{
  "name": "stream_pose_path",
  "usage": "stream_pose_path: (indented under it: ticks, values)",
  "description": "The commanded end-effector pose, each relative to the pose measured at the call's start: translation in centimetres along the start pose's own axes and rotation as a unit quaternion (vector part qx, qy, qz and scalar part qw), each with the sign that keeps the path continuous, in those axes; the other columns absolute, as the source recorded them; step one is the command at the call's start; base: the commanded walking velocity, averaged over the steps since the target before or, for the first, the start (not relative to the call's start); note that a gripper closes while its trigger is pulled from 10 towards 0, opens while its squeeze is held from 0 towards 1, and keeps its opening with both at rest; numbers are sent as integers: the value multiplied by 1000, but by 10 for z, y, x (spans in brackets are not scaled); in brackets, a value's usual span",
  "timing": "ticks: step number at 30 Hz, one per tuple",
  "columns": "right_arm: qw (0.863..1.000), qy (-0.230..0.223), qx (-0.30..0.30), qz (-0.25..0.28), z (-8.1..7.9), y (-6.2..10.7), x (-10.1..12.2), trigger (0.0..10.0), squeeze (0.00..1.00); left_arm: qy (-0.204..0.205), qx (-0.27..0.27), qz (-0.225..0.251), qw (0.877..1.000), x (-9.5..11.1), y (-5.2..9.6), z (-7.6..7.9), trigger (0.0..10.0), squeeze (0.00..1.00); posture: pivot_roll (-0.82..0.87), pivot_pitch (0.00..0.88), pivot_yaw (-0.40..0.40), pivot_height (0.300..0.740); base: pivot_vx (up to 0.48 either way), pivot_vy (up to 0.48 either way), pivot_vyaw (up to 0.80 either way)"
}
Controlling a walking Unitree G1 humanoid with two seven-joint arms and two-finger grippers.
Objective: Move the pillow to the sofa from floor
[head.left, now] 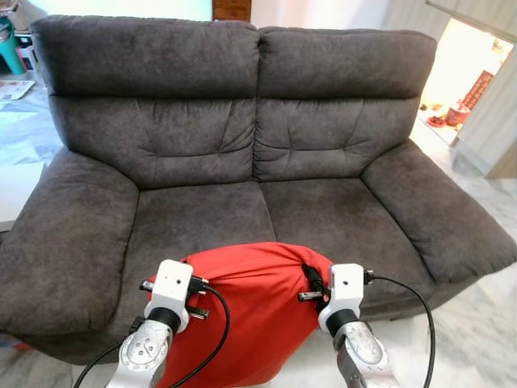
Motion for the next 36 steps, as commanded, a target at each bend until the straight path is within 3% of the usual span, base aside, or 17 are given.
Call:
stream_pose_path:
  ticks: [1,2,16,36]
  values:
    - [997,-3,-70,12,34,5,5,10000,0,6,48,54,997,25,0,-26,10000,0,141,89,-62,740,244,-364,0]
    - [996,-24,-81,9,37,6,2,10000,0,7,49,52,997,23,0,-26,10000,0,144,86,-57,740,247,-360,0]
    - [992,-63,-112,-1,44,6,-6,10000,0,-18,34,55,998,33,-4,-33,10000,0,175,92,16,740,254,-359,0]
    - [993,-58,-102,5,38,2,-4,10000,0,-12,30,52,998,30,-2,-30,10000,0,157,86,4,740,259,-357,0]
Point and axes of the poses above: a point about 5 cm out from each wrist's last joint towards the gripper, its own y axis pointing back from the gripper into the wrist, its own x axis along the axis of the wrist's last joint, z = x × y, the point moved 3 cm from there along -y, pointing out of the wrist towards the gripper, and after that the axes turned 6 degrees about y, right-handed, at the moved point
